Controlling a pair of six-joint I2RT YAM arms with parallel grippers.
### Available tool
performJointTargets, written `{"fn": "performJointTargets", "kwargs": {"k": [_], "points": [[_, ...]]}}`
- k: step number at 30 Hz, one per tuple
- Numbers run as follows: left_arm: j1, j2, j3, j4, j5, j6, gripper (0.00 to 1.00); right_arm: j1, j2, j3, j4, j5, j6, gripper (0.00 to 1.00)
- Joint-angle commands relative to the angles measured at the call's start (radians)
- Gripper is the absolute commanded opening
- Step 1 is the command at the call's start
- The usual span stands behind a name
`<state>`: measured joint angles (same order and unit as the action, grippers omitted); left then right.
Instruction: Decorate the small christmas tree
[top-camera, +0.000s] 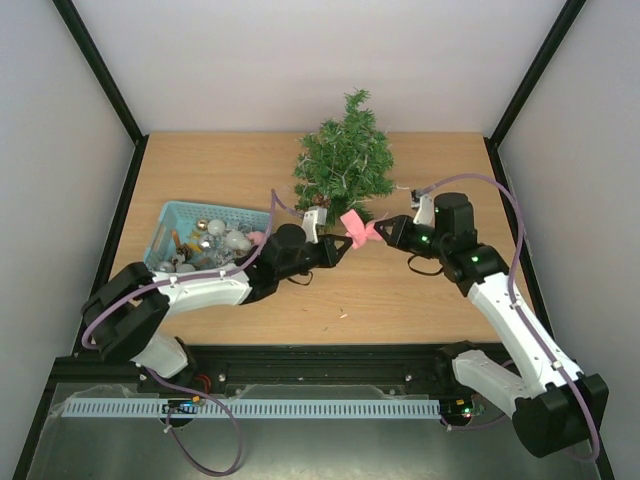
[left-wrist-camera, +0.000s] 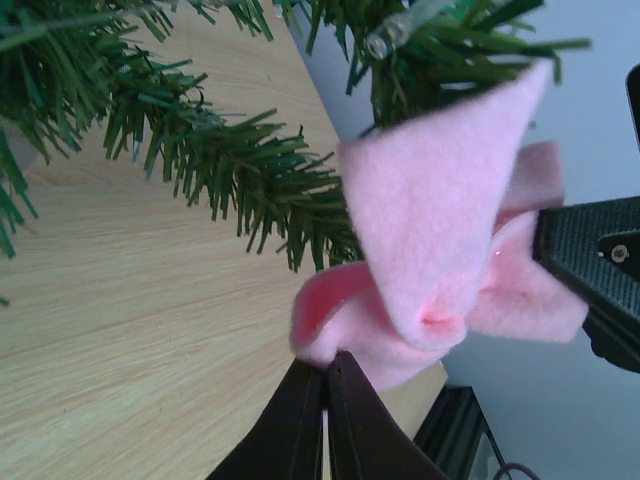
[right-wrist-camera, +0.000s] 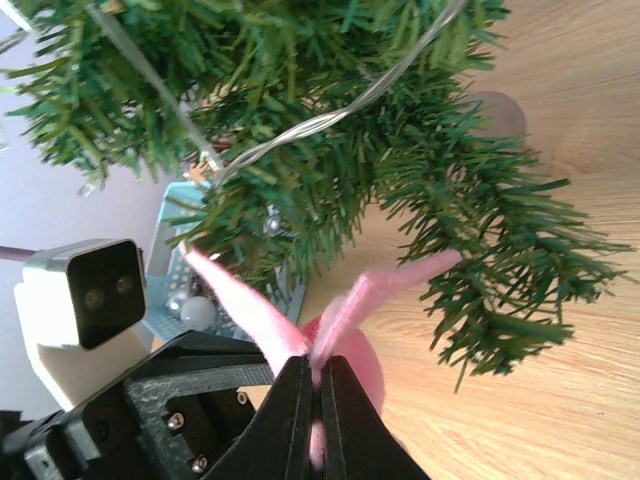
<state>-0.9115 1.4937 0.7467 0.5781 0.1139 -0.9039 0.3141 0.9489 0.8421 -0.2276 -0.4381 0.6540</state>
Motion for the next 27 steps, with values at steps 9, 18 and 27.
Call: {"fn": "performJointTargets", "kwargs": {"k": [9, 18, 27], "points": [[-0.006, 0.079, 0.147, -0.111, -0.185, 0.01, 0.02, -0.004, 0.126, 0.072, 0.092, 0.086, -0.014, 0.01], [-0.009, 0.126, 0.178, -0.133, -0.263, -0.002, 0.02, -0.004, 0.194, 0.106, 0.154, 0.127, -0.037, 0.01], [-0.007, 0.163, 0.208, -0.15, -0.356, -0.011, 0.02, -0.004, 0.245, 0.107, 0.228, 0.131, -0.035, 0.01]]}}
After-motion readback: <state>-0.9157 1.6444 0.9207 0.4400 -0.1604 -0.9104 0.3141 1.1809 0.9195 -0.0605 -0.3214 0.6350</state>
